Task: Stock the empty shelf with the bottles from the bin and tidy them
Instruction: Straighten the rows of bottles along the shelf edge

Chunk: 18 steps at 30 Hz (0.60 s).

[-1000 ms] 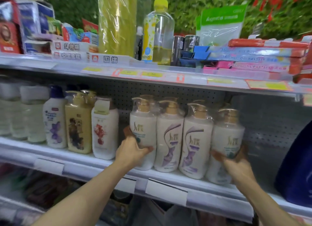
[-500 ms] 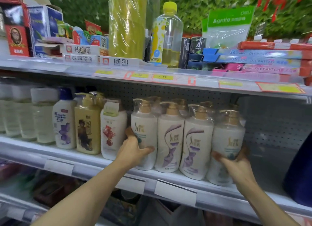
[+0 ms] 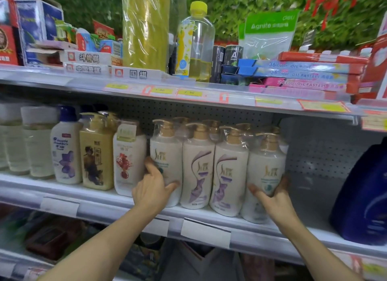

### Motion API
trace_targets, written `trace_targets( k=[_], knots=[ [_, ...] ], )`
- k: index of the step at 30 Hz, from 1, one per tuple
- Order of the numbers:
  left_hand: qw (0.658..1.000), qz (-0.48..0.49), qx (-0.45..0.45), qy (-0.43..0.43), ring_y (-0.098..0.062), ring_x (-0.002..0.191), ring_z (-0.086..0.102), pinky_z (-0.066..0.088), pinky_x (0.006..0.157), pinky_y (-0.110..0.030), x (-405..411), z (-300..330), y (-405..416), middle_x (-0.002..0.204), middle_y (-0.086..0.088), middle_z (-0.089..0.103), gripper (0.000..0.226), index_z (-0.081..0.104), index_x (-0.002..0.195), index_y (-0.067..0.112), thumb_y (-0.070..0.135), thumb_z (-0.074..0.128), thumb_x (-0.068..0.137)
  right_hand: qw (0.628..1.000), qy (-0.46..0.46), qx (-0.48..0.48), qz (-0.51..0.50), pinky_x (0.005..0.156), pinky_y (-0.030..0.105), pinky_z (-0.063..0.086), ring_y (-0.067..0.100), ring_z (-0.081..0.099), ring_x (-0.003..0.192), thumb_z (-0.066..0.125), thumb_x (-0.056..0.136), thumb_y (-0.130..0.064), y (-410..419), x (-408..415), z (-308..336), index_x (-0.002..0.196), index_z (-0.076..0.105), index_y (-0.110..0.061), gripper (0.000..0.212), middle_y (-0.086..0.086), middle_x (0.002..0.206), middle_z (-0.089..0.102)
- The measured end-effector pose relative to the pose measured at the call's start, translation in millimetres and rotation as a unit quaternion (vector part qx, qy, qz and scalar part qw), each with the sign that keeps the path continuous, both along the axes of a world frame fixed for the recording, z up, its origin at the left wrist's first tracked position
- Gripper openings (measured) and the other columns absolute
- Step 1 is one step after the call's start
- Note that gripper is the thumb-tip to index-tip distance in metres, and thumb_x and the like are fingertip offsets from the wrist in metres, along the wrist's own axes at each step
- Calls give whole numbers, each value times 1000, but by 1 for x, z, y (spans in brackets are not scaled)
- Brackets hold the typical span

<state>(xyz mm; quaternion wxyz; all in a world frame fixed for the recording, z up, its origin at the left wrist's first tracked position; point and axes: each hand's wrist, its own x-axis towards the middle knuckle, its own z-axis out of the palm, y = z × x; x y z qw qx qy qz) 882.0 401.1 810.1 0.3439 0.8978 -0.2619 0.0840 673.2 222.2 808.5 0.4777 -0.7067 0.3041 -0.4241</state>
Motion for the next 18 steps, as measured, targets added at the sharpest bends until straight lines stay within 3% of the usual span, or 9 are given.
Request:
trace_targets(
  k=[3,5,8,13,18],
  knots=[
    [1000,20,2,-15,-37,108,55,42,76,-39,-7,5,2,124,-15,48,85,17,134,6,50,66,81,1000,-9,3,15,84,32,49,11,61,98,72,81,-17,-3,-2,-5,123,39,-21,54,-8,105,62],
    [998,40,-12,-56,-35,102,53,42,70,-39,-14,7,4,126,-15,36,85,16,132,7,45,70,79,999,-24,24,17,82,28,49,16,59,106,67,84,-30,-6,-6,-8,134,38,-21,58,-1,117,61],
    [982,38,-48,-177,-34,95,45,41,70,-40,-24,5,3,122,-16,29,84,17,128,14,34,78,73,997,-55,55,-23,100,42,43,26,51,122,50,84,-57,-19,-14,-4,143,33,-28,69,5,136,51],
    [952,-22,-65,-298,-34,96,43,45,72,-44,-53,5,-23,115,-17,39,84,34,121,12,28,87,58,997,-40,28,-66,109,50,34,30,40,133,53,94,-40,-62,-21,7,148,25,-27,62,6,150,35],
    [937,-74,-59,-336,-31,96,42,46,73,-42,-91,-2,-56,115,-16,45,84,42,117,14,30,89,50,999,-4,25,-43,105,46,40,29,46,128,66,87,-32,-93,-11,3,149,25,-21,75,8,147,40]
  ],
)
